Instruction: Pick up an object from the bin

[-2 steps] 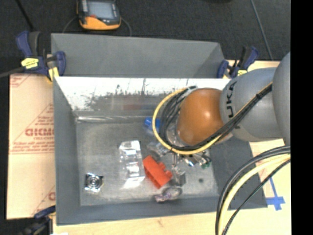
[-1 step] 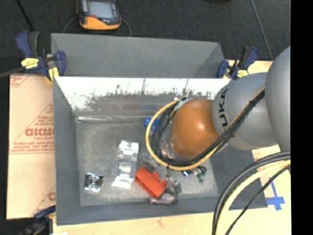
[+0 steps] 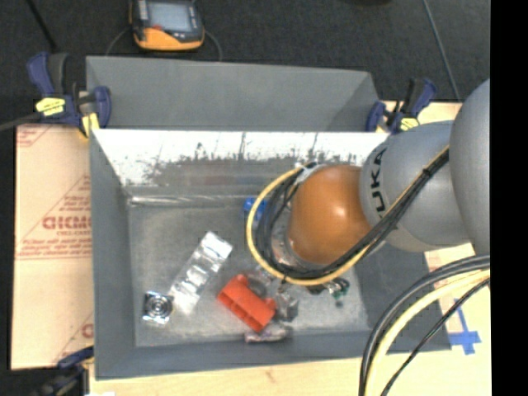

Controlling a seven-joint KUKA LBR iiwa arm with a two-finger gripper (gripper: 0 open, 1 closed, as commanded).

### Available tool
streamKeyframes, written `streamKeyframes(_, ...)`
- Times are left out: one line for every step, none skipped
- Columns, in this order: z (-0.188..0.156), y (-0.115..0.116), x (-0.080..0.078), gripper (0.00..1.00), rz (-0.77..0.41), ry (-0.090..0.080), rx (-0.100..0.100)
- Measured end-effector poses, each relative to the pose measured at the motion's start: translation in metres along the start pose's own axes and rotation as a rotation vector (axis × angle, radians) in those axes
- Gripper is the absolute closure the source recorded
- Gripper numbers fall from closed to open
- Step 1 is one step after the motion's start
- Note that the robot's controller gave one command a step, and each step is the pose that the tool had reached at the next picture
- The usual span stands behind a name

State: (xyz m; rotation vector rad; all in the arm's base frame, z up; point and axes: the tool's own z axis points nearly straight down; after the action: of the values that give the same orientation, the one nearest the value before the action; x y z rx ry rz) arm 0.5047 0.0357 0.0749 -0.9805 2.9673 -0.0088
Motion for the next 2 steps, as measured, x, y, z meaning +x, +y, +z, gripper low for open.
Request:
streamKeyframes(0.003,0.002,0.002,0.0,-0.002,0.006,-0.005)
streamKeyframes(0.0,0.01,0.018,0.0,0.058,-0.015,0.006)
